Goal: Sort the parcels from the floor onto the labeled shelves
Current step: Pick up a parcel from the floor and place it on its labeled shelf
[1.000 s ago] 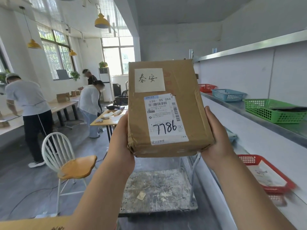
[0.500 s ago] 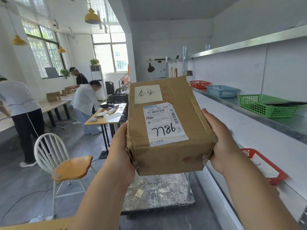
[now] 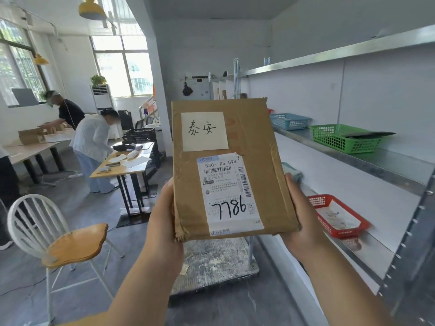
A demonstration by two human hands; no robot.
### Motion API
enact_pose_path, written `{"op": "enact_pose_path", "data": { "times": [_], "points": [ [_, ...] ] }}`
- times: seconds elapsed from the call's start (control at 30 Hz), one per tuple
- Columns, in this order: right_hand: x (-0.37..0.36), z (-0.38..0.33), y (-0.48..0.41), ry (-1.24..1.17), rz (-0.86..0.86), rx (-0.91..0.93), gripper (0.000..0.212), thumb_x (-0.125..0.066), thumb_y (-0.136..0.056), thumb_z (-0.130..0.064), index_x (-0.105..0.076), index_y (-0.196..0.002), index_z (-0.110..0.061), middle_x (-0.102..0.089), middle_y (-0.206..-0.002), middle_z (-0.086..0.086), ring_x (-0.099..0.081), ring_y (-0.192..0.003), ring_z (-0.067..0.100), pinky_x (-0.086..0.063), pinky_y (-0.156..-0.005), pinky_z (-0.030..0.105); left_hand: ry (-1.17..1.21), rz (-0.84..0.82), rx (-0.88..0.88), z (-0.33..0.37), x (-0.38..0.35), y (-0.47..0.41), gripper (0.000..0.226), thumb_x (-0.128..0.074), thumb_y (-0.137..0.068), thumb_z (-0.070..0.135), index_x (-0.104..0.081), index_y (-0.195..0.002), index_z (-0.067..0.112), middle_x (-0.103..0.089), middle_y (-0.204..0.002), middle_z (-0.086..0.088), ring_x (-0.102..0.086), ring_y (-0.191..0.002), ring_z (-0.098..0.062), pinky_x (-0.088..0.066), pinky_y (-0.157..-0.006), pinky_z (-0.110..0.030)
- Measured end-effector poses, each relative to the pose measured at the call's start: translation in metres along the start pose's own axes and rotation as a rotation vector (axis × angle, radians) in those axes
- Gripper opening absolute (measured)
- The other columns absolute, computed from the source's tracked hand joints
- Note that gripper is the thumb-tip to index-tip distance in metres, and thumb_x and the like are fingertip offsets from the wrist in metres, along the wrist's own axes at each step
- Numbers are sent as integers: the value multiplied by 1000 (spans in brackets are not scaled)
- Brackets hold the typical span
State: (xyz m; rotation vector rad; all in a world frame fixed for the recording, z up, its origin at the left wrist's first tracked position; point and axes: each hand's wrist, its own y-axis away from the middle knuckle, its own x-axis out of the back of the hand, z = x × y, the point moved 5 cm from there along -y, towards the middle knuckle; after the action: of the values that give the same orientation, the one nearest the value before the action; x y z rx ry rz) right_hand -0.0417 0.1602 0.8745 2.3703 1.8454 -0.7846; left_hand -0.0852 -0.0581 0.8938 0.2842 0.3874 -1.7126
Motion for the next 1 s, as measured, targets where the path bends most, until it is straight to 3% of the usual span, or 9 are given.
{"op": "enact_pose_path", "data": {
  "times": [0.1, 0.2, 0.3, 0.37, 0.47, 0.67, 0.83, 0.93, 1.0],
  "points": [
    [14, 5, 10, 9, 23, 43, 59, -53, -91, -58, -69, -137, -24, -77, -129, 4, -71, -124, 22, -62, -95, 36, 31, -15, -20, -12, 0, 5, 40, -42, -110, 32, -67, -133, 10, -82, -108, -3, -78, -100, -23, -56, -76, -36],
    [30, 3, 23, 56, 76, 104, 81, -71, -85, -68, -60, -148, -19, -66, -145, 12, -61, -137, 32, -48, -114, 54, 96, -87, -13, -22, -7, 7, 45, -47, -107, 36, -60, -145, 15, -76, -129, -9, -73, -118, -30, -56, -91, -48],
    [41, -6, 37, 32, 66, 136, 76, -79, -77, -67, -71, -136, -21, -73, -135, 11, -69, -126, 28, -60, -98, 45, 95, -116, 11, -29, -18, 8, 71, -72, -78, 45, -62, -142, 15, -68, -140, -21, -62, -132, -45, -44, -111, -68],
    [43, -15, 49, 34, -2, 131, 53, -74, -81, -64, -80, -120, -29, -80, -121, 4, -76, -112, 19, -63, -85, 31, 97, -180, -45, -34, -27, 17, 78, -72, -82, 53, -56, -149, 16, -61, -150, -21, -54, -140, -46, -35, -116, -73],
    [53, -32, 66, 29, -38, 112, 45, -44, -92, -56, -81, -113, -41, -82, -115, -7, -77, -109, 11, -62, -83, 26, 102, -247, -146, -38, -45, 41, 104, -66, -76, 83, -35, -162, 36, -55, -159, -2, -54, -145, -29, -39, -115, -64],
    [95, -76, 107, 165, 23, 178, 68, -68, -81, -74, -70, -134, -31, -76, -130, -1, -72, -121, 18, -61, -90, 29, 43, -433, -221, -47, -103, 81, 102, -64, -77, 83, -36, -162, 33, -57, -157, -3, -57, -142, -27, -55, -107, -42],
    [140, -113, 151, 204, 87, 200, 66, -75, -74, -76, -75, -127, -37, -77, -128, 2, -74, -118, 21, -63, -87, 32, -23, -519, -125, -76, -151, 114, 115, -75, -66, 85, -43, -158, 22, -63, -150, -10, -65, -134, -23, -56, -106, -51],
    [164, -132, 179, 226, 131, 191, 70, -80, -69, -76, -76, -127, -37, -76, -130, 6, -73, -119, 27, -63, -87, 38, -57, -484, -162, -72, -177, 123, 155, -74, -21, 98, -50, -143, 5, -69, -116, 0, -76, -90, 5, -59, -71, -12],
    [180, -140, 196, 214, 192, 181, 79, -81, -68, -75, -71, -135, -33, -70, -139, 12, -68, -126, 34, -60, -95, 51, -43, -483, -122, -81, -193, 133, 144, -73, -30, 99, -53, -141, 9, -72, -119, -2, -75, -104, -7, -59, -80, -14]
  ]
}}
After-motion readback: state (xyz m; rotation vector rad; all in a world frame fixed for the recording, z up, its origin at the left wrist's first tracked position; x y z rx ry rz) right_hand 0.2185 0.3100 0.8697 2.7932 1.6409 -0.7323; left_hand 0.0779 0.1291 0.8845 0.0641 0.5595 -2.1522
